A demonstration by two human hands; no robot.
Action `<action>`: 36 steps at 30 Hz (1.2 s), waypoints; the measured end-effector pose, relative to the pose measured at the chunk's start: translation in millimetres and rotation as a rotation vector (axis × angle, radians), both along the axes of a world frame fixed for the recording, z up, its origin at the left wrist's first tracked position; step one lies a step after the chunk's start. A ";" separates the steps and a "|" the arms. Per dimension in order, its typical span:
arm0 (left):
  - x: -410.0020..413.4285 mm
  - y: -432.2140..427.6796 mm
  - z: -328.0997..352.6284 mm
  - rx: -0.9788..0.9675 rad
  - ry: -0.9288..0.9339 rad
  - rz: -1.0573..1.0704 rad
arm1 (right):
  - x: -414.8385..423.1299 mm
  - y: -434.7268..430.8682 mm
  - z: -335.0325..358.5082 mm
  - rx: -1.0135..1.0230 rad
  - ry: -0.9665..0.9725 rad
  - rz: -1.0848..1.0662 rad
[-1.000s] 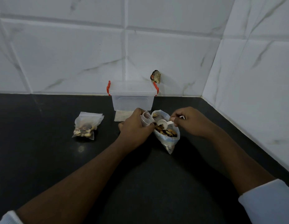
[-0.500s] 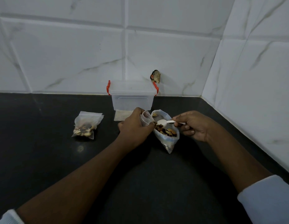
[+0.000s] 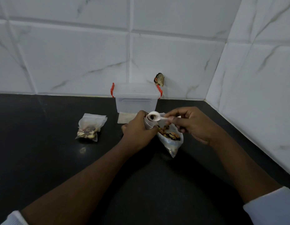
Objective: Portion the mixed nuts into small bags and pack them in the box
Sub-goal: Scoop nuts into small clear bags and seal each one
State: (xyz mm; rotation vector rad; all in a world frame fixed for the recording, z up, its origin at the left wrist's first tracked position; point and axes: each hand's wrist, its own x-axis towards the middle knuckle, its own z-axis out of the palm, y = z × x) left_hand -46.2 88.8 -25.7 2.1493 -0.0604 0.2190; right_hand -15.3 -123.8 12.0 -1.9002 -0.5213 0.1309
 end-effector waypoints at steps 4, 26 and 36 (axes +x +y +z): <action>2.3 1.0 -2.2 -0.005 0.009 -0.012 | -4.6 3.8 2.1 -0.098 -0.137 0.023; -0.1 -2.3 2.8 0.023 0.026 -0.002 | 18.0 -15.3 -8.9 -0.670 -0.384 -0.273; 2.0 -2.8 1.4 0.033 0.033 0.002 | 14.7 -12.1 -11.3 -0.298 -0.019 -0.248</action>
